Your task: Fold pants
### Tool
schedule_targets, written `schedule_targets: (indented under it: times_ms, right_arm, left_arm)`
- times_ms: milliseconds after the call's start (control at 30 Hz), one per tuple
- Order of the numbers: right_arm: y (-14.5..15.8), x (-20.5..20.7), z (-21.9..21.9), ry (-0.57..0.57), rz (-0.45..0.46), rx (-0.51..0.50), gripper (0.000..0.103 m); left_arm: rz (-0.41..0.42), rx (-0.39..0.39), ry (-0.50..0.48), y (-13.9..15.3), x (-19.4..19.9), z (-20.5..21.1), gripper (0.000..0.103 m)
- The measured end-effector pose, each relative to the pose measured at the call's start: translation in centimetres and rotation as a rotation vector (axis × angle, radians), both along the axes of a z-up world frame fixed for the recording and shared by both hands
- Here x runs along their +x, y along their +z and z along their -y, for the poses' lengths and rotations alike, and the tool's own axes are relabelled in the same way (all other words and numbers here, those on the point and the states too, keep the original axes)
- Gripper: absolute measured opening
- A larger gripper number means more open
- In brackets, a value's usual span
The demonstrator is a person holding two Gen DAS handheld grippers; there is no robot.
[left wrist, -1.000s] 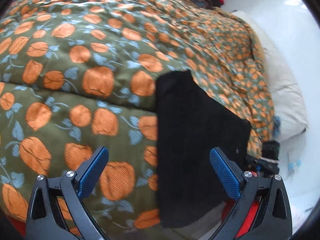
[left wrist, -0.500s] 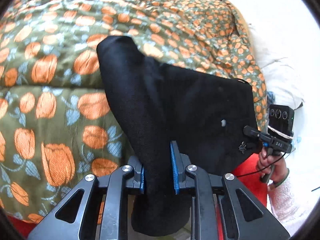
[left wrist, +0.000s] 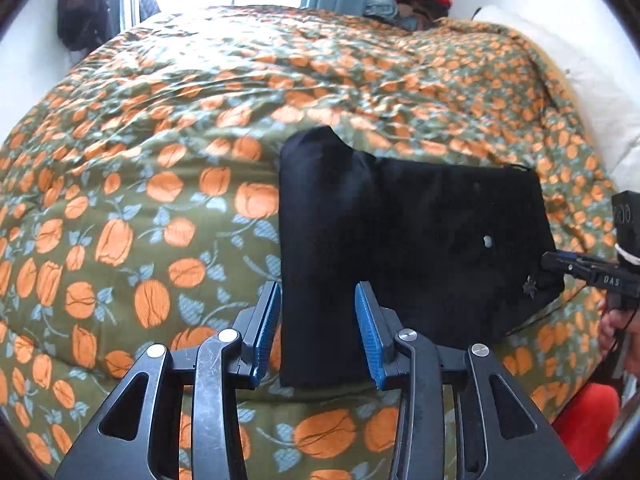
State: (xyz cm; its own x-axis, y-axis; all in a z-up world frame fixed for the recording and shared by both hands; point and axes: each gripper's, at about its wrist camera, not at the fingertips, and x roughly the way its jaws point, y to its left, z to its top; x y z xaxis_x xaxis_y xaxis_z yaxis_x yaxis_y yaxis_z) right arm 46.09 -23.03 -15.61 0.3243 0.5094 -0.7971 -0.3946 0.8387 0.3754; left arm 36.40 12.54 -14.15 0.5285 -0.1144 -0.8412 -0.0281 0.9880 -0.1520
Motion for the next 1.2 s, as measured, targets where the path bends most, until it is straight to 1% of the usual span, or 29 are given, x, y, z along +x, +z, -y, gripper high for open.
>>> schedule_targets:
  times_ms: [33,67,100,133,167,200,233,267,300,400,467,533,600,700,800,933,1033,1200]
  right_arm:
    - [-1.3,0.1,0.6,-0.038,-0.039,-0.092,0.043]
    - [-1.8,-0.3,1.5,-0.056,-0.039,-0.134,0.043]
    - [-1.4,-1.2,2.4,-0.07,-0.007,-0.129,0.043]
    - [-0.8,-2.2,3.3,-0.082,0.019,-0.117,0.046]
    - [-0.1,-3.4,4.0,-0.092,0.037,-0.109,0.057]
    - [0.7,-4.8,4.7,-0.106,0.059,-0.102,0.073]
    - [1.6,-6.2,5.3,-0.124,0.089,-0.09,0.081]
    - [2.3,-7.7,5.7,-0.141,0.118,-0.079,0.092]
    - [3.0,-9.1,6.1,-0.156,0.141,-0.072,0.097]
    - [4.8,-12.4,6.1,-0.19,0.179,-0.073,0.101]
    - [5.9,-14.6,5.7,-0.203,0.207,-0.093,0.102]
    - [6.8,-16.3,5.0,-0.205,0.222,-0.108,0.103]
    - [7.5,-17.6,4.4,-0.199,0.214,-0.126,0.103]
    - [8.4,-19.2,3.2,-0.188,0.212,-0.164,0.103]
    - [9.0,-20.9,2.1,-0.159,0.212,-0.202,0.103]
    - [9.7,-23.0,1.0,-0.142,0.236,-0.285,0.103]
    - [9.9,-24.1,1.0,-0.147,0.231,-0.295,0.102]
    - [10.3,-25.3,1.0,-0.154,0.232,-0.301,0.102]
  left_arm:
    - [-0.001,0.018,0.006,-0.3,-1.2,-0.3,0.044]
    - [0.009,0.028,0.005,-0.2,-2.3,-0.2,0.049]
    - [0.024,0.051,0.007,0.1,-3.5,0.1,0.067]
    - [0.048,0.092,0.018,0.6,-4.6,0.6,0.084]
    - [0.084,0.148,0.038,1.3,-6.0,1.2,0.088]
    - [0.113,0.207,0.057,2.1,-7.2,1.9,0.092]
    - [0.122,0.257,0.078,2.6,-8.2,2.6,0.097]
    - [0.117,0.285,0.101,3.1,-8.9,3.1,0.098]
    - [0.107,0.296,0.124,3.6,-9.6,3.5,0.098]
    - [0.093,0.296,0.179,4.9,-11.4,4.4,0.098]
    - [0.081,0.319,0.202,5.7,-12.5,5.0,0.098]
    - [0.069,0.354,0.212,6.4,-13.7,5.6,0.098]
    - [0.039,0.373,0.198,7.0,-14.7,6.4,0.098]
    - [0.032,0.35,0.184,8.0,-16.4,6.9,0.098]
    - [0.001,0.319,0.172,8.6,-17.4,7.4,0.098]
    - [0.013,0.295,0.142,9.6,-18.8,8.4,0.098]
    - [0.01,0.269,0.116,10.0,-19.3,9.2,0.098]
    - [0.014,0.258,0.091,10.3,-19.7,10.1,0.098]
